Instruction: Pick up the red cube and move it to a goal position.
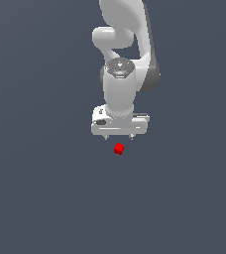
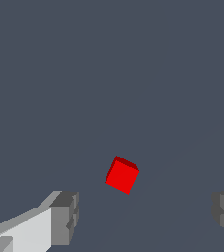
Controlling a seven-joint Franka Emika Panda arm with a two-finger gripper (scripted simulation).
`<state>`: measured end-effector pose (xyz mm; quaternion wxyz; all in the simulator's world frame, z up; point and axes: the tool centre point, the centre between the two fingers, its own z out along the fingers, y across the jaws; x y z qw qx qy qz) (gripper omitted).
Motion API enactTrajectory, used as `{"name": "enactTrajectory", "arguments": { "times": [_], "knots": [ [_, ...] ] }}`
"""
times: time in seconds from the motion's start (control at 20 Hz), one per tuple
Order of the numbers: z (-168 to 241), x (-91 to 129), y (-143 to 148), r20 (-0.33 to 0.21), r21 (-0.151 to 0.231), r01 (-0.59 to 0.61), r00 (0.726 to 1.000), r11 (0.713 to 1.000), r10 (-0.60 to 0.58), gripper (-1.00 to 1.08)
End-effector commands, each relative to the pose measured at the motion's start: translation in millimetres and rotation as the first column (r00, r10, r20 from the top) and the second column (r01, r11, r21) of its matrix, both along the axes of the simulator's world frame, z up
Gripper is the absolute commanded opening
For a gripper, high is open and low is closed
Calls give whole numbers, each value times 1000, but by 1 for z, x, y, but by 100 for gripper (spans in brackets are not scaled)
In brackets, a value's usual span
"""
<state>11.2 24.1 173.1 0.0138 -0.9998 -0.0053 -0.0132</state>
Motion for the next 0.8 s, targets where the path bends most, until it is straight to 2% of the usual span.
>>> {"name": "enactTrajectory", "arguments": {
  "times": [0.0,0.4,0.75],
  "knots": [
    [0,0,0,0,0,0,1000,1000,0,100],
    [-15,-3,0,-3,-3,44,999,999,-44,100],
    [-54,-12,1,-10,-10,155,988,988,-155,100]
  ]
}}
